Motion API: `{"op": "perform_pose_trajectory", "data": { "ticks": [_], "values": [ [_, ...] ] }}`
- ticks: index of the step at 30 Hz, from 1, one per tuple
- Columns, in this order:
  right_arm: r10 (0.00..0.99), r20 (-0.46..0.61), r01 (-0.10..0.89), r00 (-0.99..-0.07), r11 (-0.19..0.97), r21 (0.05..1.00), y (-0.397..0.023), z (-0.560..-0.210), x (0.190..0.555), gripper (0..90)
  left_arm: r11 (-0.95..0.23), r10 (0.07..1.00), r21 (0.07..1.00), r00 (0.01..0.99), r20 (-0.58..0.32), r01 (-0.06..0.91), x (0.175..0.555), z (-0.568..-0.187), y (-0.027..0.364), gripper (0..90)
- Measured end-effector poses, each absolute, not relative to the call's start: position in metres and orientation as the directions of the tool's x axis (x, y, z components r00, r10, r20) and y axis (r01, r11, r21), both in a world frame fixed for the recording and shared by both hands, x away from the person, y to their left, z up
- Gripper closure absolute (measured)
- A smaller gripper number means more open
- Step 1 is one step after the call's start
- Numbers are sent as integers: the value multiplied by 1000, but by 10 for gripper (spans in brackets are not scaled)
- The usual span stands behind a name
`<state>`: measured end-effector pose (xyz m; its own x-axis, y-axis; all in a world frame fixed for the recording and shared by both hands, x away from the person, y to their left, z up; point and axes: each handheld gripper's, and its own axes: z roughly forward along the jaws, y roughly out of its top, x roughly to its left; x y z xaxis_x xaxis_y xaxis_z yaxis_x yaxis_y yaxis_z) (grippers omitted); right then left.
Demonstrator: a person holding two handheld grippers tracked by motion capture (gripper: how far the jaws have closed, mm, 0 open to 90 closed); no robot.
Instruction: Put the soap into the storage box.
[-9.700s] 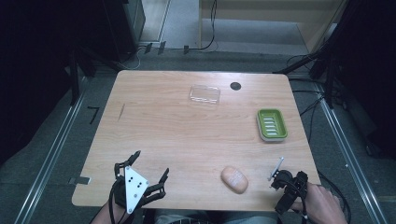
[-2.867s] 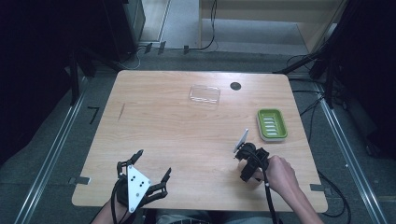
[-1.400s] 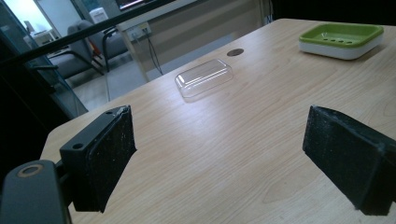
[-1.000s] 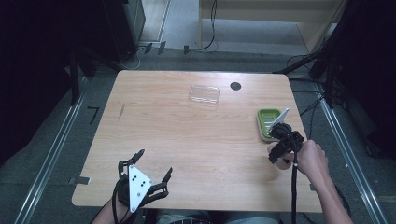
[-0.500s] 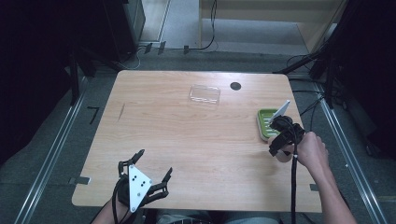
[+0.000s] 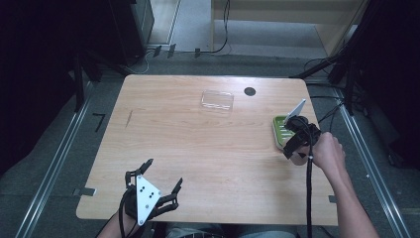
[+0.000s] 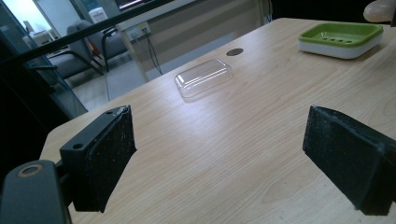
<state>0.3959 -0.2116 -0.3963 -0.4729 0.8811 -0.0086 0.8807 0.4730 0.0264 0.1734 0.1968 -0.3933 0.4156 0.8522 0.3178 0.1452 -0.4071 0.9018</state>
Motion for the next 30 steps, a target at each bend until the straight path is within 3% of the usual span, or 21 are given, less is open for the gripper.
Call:
{"op": "perform_pose_trajectory", "data": {
  "ticks": [30],
  "values": [
    [924,24,923,-383,381,56,-217,-393,434,335,-408,852,902,416,318,145,173,-393,197,99]
  ]
}}
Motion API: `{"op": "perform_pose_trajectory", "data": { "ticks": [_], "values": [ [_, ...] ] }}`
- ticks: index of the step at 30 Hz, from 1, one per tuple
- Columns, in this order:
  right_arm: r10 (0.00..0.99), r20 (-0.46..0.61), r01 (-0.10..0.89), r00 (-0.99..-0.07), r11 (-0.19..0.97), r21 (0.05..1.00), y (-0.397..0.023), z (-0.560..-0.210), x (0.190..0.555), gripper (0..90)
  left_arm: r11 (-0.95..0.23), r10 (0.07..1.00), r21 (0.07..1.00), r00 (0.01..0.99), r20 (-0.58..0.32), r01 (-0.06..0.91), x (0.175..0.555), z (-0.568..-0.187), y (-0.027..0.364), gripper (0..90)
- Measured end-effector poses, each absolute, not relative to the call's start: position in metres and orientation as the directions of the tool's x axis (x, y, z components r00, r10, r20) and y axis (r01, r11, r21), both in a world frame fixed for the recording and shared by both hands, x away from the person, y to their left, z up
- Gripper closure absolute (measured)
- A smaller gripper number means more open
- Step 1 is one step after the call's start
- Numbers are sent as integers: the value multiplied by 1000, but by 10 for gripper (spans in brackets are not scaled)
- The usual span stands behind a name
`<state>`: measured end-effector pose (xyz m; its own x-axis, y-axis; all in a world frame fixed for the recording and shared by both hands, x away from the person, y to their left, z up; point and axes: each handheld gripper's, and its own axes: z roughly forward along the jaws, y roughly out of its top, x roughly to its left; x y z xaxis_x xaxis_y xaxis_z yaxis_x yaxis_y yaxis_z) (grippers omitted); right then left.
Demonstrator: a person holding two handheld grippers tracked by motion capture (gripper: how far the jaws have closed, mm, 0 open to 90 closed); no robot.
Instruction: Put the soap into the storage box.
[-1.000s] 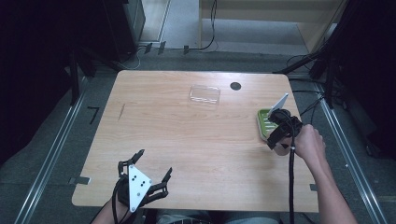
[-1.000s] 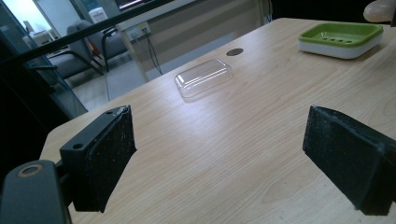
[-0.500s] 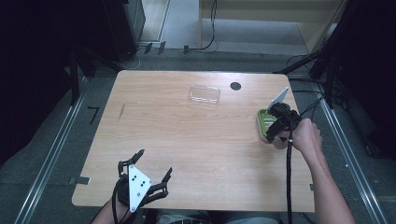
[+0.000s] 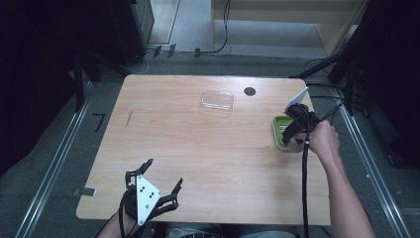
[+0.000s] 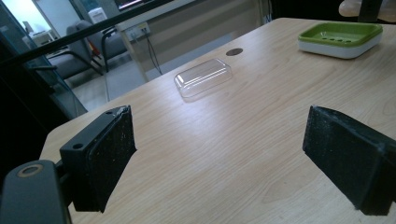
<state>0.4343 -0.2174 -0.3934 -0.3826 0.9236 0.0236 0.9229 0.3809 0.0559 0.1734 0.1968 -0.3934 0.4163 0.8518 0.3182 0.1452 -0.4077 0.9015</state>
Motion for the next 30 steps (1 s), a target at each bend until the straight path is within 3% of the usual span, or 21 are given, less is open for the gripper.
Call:
{"op": "perform_pose_trajectory", "data": {
  "ticks": [30],
  "values": [
    [938,17,938,-345,344,36,-210,-395,465,335,-408,851,901,418,318,145,173,-393,197,99]
  ]
}}
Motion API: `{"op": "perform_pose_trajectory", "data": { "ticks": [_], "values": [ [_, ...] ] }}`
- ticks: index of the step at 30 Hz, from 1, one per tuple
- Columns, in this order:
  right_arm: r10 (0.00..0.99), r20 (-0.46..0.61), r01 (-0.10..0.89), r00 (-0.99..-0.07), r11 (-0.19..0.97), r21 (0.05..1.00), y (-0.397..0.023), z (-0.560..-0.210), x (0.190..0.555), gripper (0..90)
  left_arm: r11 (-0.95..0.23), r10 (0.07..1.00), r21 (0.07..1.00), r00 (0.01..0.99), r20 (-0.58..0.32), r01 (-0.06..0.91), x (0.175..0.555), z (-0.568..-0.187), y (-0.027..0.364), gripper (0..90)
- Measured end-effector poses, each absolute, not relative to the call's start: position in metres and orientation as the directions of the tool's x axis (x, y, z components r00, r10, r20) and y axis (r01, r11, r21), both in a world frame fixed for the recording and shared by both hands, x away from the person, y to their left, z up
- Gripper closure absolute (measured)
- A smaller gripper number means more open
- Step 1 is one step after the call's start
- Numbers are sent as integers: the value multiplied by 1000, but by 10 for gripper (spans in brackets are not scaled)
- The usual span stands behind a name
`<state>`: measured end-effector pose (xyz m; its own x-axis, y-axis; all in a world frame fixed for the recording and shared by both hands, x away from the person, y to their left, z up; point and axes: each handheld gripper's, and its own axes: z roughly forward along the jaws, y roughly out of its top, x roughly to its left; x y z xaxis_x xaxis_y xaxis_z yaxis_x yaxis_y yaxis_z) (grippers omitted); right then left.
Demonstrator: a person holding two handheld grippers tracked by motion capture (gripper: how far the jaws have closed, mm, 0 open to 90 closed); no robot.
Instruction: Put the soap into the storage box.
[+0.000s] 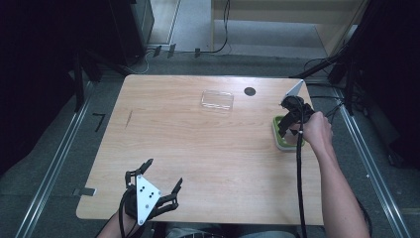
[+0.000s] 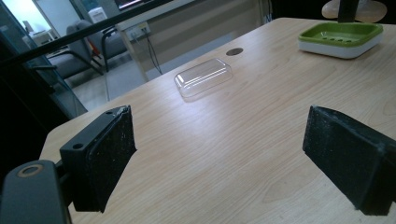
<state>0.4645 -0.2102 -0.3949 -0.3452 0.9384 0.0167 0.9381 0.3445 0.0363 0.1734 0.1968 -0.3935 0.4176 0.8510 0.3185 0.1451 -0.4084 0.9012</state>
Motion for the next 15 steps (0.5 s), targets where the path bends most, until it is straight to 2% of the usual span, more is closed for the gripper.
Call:
{"op": "perform_pose_trajectory", "data": {
  "ticks": [15],
  "values": [
    [950,21,950,-311,310,24,-214,-404,476,335,-412,850,899,418,320,149,174,-393,197,99]
  ]
}}
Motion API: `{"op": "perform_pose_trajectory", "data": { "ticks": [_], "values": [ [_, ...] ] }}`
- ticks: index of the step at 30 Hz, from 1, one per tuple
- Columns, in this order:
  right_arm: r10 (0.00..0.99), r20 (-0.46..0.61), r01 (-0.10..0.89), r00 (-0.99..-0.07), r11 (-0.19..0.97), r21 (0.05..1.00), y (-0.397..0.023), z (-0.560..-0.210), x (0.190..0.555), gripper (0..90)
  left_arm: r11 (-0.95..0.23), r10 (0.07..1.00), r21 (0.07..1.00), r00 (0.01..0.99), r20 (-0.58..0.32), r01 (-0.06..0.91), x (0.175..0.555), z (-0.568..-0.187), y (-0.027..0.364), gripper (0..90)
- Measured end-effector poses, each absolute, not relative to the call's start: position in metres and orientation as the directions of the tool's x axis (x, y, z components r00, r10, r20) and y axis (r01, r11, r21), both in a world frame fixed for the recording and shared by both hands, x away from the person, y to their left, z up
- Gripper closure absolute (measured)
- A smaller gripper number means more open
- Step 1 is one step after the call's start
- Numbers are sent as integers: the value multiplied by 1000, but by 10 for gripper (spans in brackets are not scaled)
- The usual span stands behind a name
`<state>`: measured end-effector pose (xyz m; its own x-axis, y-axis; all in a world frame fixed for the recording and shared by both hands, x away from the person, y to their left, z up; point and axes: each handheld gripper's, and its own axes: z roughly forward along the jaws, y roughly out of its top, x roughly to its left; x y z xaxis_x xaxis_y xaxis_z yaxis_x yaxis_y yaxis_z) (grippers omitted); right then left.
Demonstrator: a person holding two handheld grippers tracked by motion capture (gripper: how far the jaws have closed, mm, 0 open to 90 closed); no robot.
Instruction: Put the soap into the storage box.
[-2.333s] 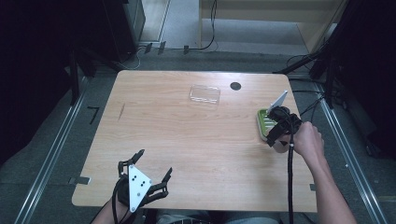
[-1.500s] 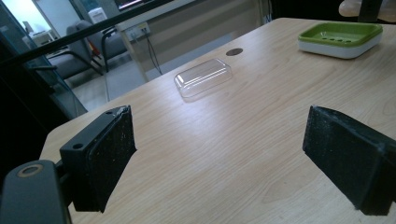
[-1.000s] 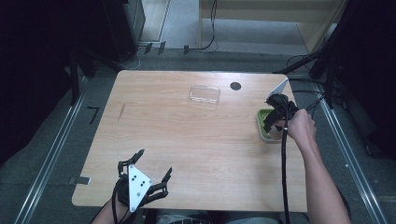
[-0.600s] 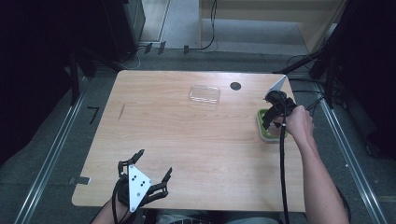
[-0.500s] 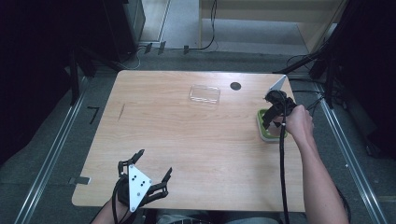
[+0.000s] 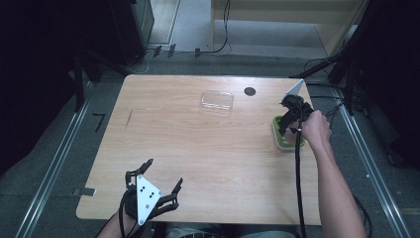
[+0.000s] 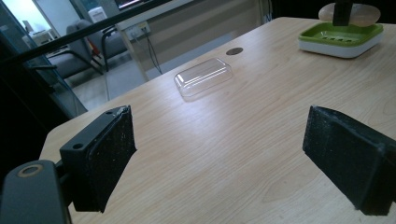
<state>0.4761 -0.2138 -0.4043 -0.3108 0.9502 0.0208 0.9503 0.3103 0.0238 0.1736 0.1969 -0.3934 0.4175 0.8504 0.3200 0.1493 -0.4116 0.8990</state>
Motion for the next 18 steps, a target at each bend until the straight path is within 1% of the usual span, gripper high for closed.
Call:
{"op": "perform_pose_trajectory", "data": {
  "ticks": [10,18],
  "values": [
    [961,27,961,-277,276,23,-217,-414,484,335,-412,850,899,418,320,149,174,-393,197,99],
    [972,46,973,-230,229,26,-222,-421,490,334,-411,850,899,418,320,148,173,-393,197,99]
  ]
}}
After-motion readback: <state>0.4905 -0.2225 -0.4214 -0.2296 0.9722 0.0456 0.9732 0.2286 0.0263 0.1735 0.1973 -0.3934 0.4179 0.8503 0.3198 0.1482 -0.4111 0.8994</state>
